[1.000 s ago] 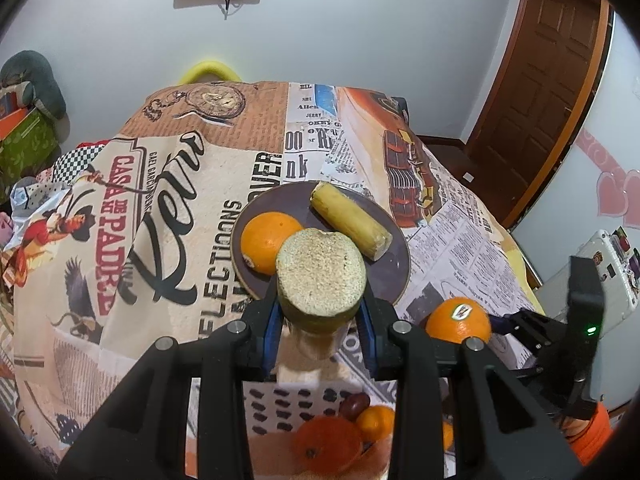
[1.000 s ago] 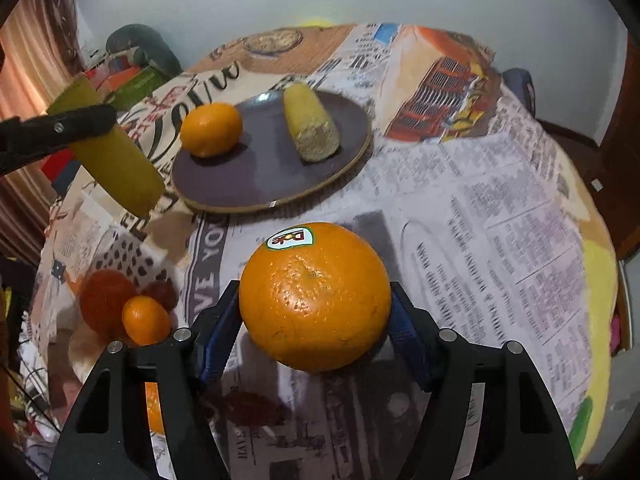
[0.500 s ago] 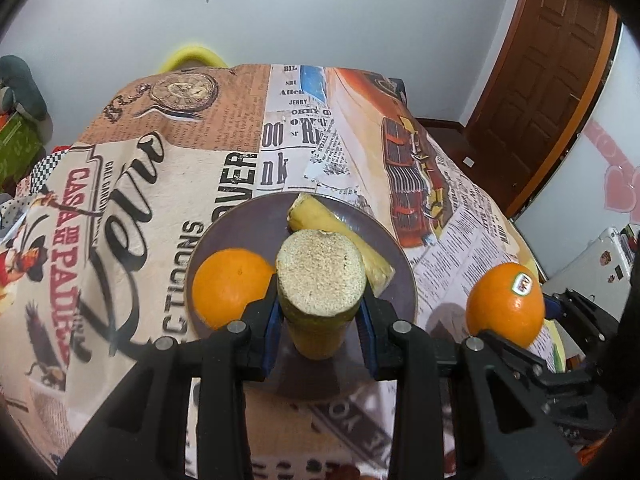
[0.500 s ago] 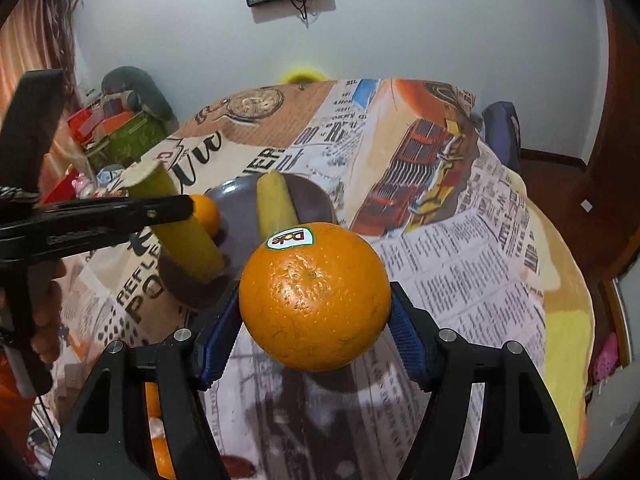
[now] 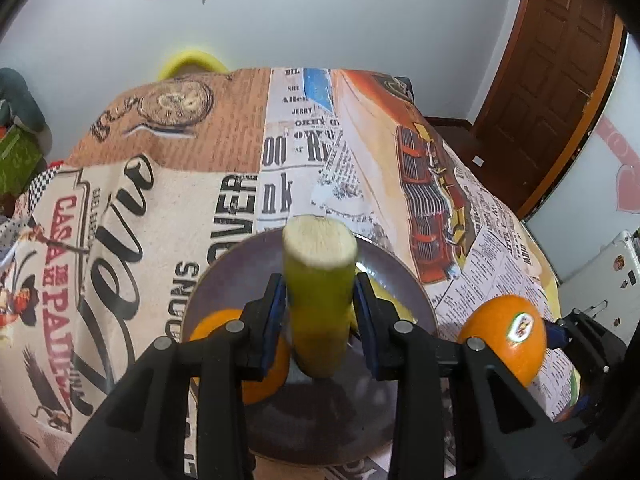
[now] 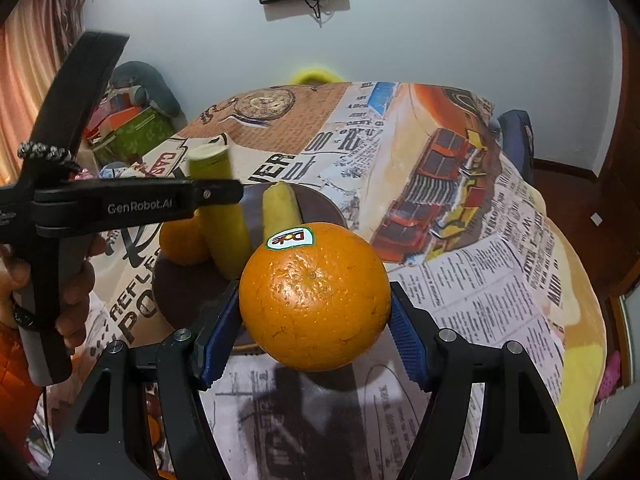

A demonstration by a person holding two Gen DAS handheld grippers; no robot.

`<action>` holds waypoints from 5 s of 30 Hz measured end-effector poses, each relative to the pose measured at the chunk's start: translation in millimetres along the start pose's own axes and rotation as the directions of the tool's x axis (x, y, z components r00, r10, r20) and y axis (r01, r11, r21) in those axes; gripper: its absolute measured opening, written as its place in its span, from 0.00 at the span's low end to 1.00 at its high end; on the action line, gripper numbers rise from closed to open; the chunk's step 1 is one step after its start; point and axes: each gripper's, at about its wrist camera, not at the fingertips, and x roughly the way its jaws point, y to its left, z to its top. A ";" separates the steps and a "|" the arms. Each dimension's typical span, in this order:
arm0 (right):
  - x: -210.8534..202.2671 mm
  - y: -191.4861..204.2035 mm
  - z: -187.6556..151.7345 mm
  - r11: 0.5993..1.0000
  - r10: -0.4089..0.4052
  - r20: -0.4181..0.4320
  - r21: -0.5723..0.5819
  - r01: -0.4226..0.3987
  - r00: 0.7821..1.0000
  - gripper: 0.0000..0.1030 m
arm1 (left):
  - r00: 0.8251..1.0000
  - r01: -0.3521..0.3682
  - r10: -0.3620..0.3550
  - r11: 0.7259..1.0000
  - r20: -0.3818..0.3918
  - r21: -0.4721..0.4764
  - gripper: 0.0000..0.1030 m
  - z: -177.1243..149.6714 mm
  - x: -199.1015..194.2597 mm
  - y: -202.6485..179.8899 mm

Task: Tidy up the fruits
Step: 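Carry the zucchini in the left tool while the right tool carries the orange to the plate, then lower and release the zucchini with the left tool while the right tool sets the orange down, then move the left tool to the red tomato while the right tool approaches the tangerines, then close the left tool on the red tomato while the right tool grips a tangerine, then carry the tomato in the left tool while the right tool carries the tangerine to the plate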

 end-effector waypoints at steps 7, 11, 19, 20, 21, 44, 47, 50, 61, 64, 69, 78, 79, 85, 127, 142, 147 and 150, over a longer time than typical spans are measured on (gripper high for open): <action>6.2 12.8 3.9 0.999 0.015 -0.009 -0.031 -0.015 1.000 0.65 | 1.000 0.004 -0.004 1.000 0.027 -0.002 0.36 -5.8 -16.7 7.8; 10.5 21.5 5.5 0.999 0.024 -0.019 -0.048 -0.025 1.000 0.65 | 0.999 -0.010 0.010 1.000 0.046 -0.012 0.36 -16.7 -34.2 20.5; 26.4 46.1 8.4 0.994 0.056 -0.061 -0.093 -0.061 0.997 0.65 | 0.995 -0.066 0.068 0.997 0.078 -0.032 0.47 -43.8 -63.6 50.0; 27.7 48.4 8.6 0.993 0.060 -0.065 -0.098 -0.066 0.996 0.65 | 0.994 -0.071 0.074 0.997 0.077 -0.034 0.47 -46.2 -64.6 52.3; 30.4 52.4 9.1 0.992 0.066 -0.070 -0.106 -0.073 0.995 0.65 | 0.994 -0.080 0.082 0.996 0.075 -0.037 0.47 -51.4 -66.4 56.9; 47.9 56.0 2.4 0.993 -0.034 -0.147 -0.114 0.017 0.989 0.66 | 0.997 -0.067 0.070 0.994 0.032 -0.080 0.49 -95.2 -75.5 70.0; 38.3 55.8 0.7 0.994 -0.040 -0.144 -0.108 0.025 0.989 0.66 | 0.997 -0.066 0.069 0.995 0.045 -0.074 0.54 -96.4 -86.4 63.8; 27.7 54.1 -0.2 0.995 -0.037 -0.140 -0.094 0.024 0.989 0.66 | 0.995 -0.067 0.071 0.996 0.064 -0.064 0.56 -99.0 -100.6 56.1; 29.1 51.1 -4.5 0.995 -0.034 -0.151 -0.099 0.019 0.988 0.65 | 0.992 -0.080 0.084 0.996 0.096 -0.043 0.58 -116.4 -134.6 41.3; 26.8 50.6 -6.6 0.996 -0.034 -0.150 -0.082 0.022 0.988 0.65 | 0.992 -0.085 0.089 0.995 0.086 -0.044 0.58 -119.7 -135.6 42.1; 2.3 53.6 -7.8 0.996 -0.025 -0.116 -0.082 0.016 0.993 0.66 | 0.994 -0.081 0.085 0.995 0.075 -0.056 0.58 -125.8 -138.8 39.8; -51.7 71.9 -21.3 0.992 -0.006 -0.066 -0.129 -0.002 0.998 0.66 | 0.997 -0.060 0.062 0.997 0.051 -0.039 0.58 -147.7 -147.4 20.8; -56.2 74.0 -23.7 0.991 -0.004 -0.062 -0.135 -0.004 0.998 0.66 | 0.997 -0.058 0.060 0.998 0.045 -0.039 0.58 -150.1 -147.1 19.2; -70.6 81.6 -38.9 0.990 0.002 -0.052 -0.140 -0.009 0.999 0.66 | 0.999 -0.033 0.033 0.998 -0.006 -0.046 0.58 -169.5 -137.8 9.4; -4.6 114.2 -79.4 0.972 0.130 -0.253 -0.159 -0.173 0.959 0.31 | 0.997 -0.016 0.007 0.992 -0.073 -0.127 0.44 -198.0 -118.1 29.4; -44.0 90.6 -51.7 0.985 0.100 -0.113 -0.131 -0.114 0.989 0.30 | 1.000 0.019 -0.019 0.994 0.003 -0.105 0.44 -163.5 -126.6 15.8; -55.1 78.9 -35.9 0.990 0.076 -0.052 -0.116 -0.081 0.996 0.30 | 0.999 0.031 -0.028 0.995 0.042 -0.094 0.44 -143.7 -128.8 12.0; -61.4 70.9 -25.8 0.992 0.069 -0.017 -0.100 -0.071 0.997 0.30 | 0.998 0.033 -0.027 0.996 0.064 -0.085 0.44 -132.5 -129.2 10.2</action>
